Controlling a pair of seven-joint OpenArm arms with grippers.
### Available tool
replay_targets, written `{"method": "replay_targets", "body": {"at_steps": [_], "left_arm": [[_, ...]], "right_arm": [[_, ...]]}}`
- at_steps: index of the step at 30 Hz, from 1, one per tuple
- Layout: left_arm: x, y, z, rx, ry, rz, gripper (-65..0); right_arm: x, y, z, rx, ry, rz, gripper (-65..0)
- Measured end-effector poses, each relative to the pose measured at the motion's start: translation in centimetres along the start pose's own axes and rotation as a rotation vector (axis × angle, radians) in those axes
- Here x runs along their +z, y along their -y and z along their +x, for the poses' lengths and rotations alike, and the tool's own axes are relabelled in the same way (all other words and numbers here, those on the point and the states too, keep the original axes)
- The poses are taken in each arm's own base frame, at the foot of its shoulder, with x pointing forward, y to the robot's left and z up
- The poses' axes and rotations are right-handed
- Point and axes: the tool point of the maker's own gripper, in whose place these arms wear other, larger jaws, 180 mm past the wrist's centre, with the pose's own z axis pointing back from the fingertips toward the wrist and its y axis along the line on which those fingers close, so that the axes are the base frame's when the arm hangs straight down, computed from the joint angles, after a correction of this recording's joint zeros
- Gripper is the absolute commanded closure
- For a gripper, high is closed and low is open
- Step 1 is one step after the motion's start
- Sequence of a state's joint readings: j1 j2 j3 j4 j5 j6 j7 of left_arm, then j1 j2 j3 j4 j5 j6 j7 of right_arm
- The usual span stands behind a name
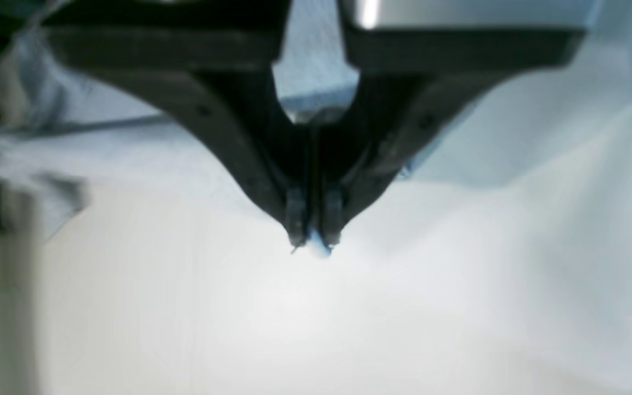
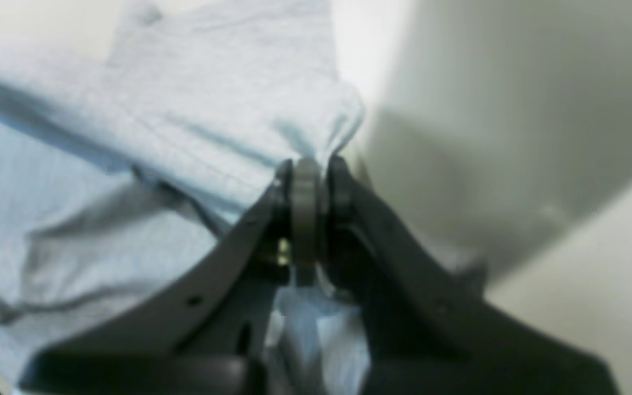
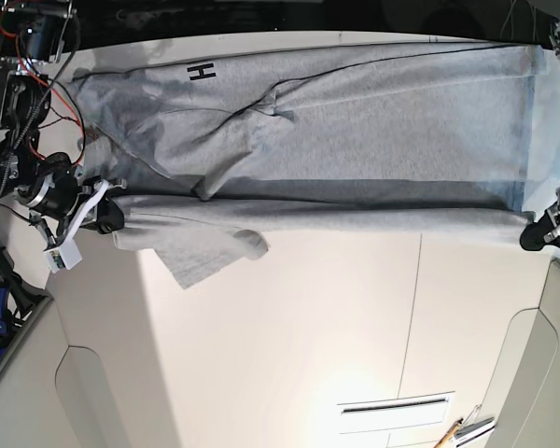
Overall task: Fold the T-shirt properly
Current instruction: 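Fold the grasped edge over onto the shirt body with both grippers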
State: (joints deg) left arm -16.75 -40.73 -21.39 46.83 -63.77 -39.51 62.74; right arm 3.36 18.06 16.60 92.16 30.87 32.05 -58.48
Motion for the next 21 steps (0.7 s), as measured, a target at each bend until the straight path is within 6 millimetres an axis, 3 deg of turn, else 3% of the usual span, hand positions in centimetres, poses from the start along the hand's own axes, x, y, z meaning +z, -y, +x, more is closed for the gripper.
{"method": "replay_targets", "body": {"at_steps": [6,13,17,21], "left_arm": [[3.6,-0.9,-3.3,0.041,-0.022,-0.025,0.0],[4.9,-2.6,-8.7,0.097,-0.108,-0.005,0.0],[5.3,-3.0,-9.9,0.114,-0.128,0.003,0.0],[5.4,-3.0,-10.0,0.113,-0.137,0.003,0.0]], "right_arm": [[2.7,-0.4,-3.1,0.001,-0.035,-0.036,0.0],[4.2,-0.1,-7.2,-0.049,-0.109,-0.066,0.0],[4.3,-0.3,-8.4,-0.061,-0.134,-0.062,0.0],[4.3,-0.3,-8.3,-0.060,-0.129,-0.062,-0.4]]}}
